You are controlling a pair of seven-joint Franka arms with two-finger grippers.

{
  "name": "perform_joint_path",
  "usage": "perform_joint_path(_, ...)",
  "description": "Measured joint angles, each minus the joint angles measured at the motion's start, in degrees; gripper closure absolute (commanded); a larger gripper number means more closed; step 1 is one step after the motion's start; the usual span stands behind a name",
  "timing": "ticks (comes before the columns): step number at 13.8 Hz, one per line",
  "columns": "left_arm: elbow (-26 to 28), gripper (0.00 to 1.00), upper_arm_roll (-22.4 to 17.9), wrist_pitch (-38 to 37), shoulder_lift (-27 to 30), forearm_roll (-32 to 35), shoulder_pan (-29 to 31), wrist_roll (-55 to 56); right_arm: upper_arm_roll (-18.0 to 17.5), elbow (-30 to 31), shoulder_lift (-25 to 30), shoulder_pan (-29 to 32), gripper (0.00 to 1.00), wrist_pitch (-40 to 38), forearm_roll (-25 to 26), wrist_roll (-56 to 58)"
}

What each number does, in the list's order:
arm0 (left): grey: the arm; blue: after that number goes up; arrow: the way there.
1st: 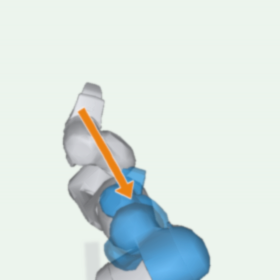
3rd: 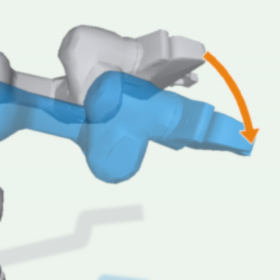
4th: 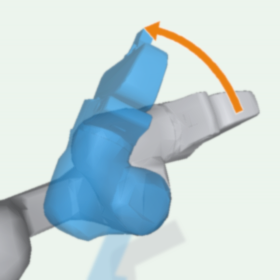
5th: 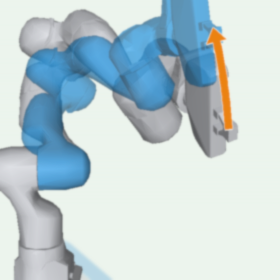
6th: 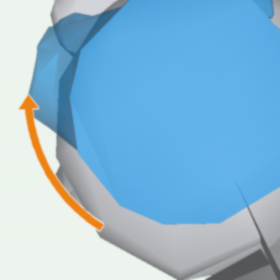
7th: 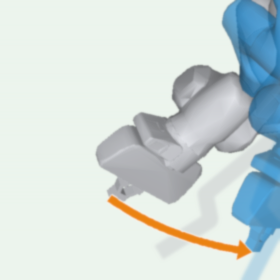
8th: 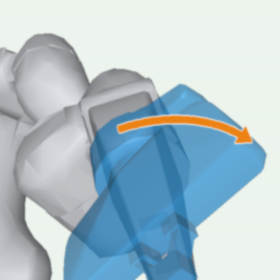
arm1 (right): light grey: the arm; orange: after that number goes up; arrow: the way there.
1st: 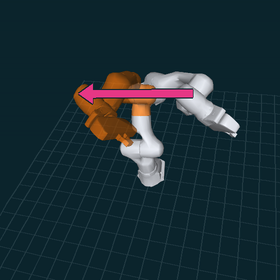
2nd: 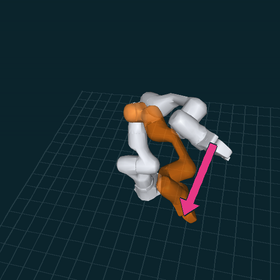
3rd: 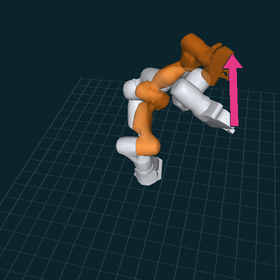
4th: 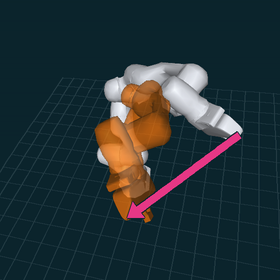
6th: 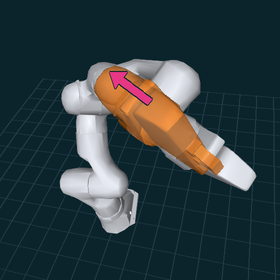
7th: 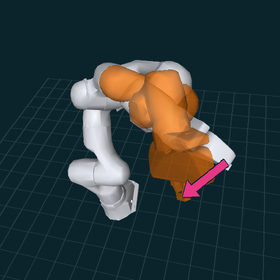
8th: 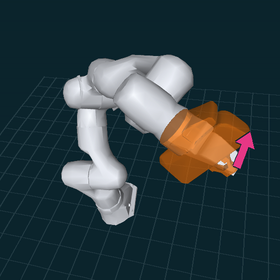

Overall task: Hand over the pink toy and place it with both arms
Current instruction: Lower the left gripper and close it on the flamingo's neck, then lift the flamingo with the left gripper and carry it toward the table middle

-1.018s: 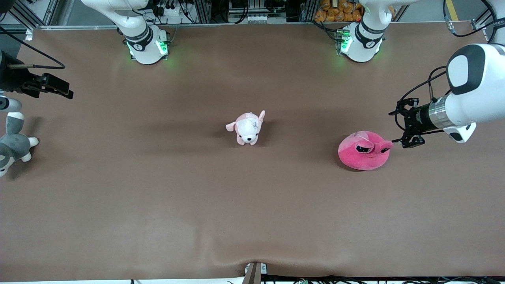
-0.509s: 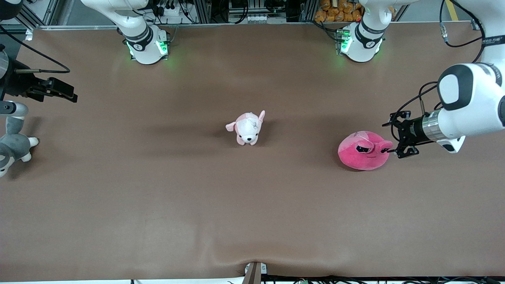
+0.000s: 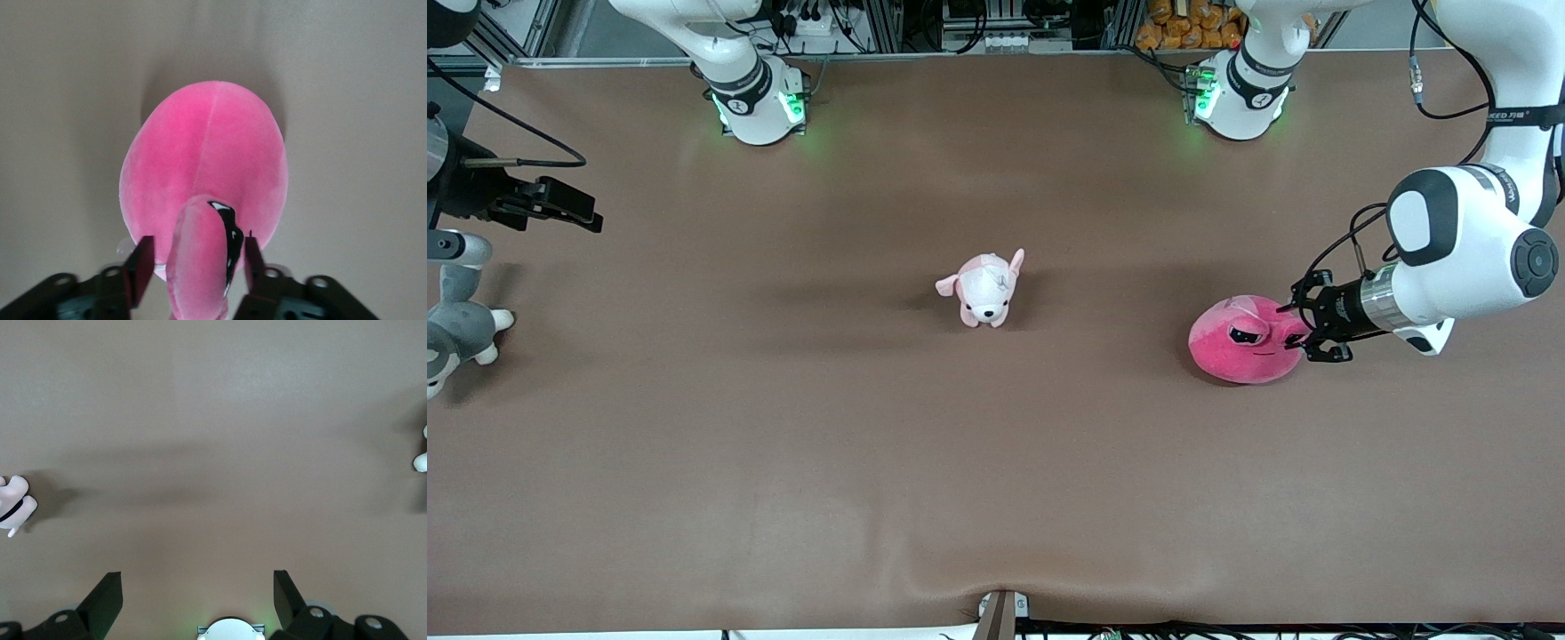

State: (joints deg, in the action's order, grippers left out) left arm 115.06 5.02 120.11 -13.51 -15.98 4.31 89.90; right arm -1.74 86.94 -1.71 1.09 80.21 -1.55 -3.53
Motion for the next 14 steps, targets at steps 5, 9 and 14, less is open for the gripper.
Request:
perform_joint_path(5,-3.42,1.00,3.12,-2.37,0.58,-1.80,-0.04,3.01,0.00,-0.06,0.02,0.00,0.00,-0.10,0.00,-0.01)
perform_joint_path(9,-11.98,1.00,12.09,-8.45,2.76,-2.22,-0.35,15.41,0.00,-0.14,0.04,-0.03,0.00,-0.10,0.00,-0.02)
perform_joint_path(14,-18.75,1.00,20.19,-9.69,5.12,-2.24,-0.66,25.79,0.03,-0.19,0.05,-0.03,0.00,-0.10,-0.04,-0.45)
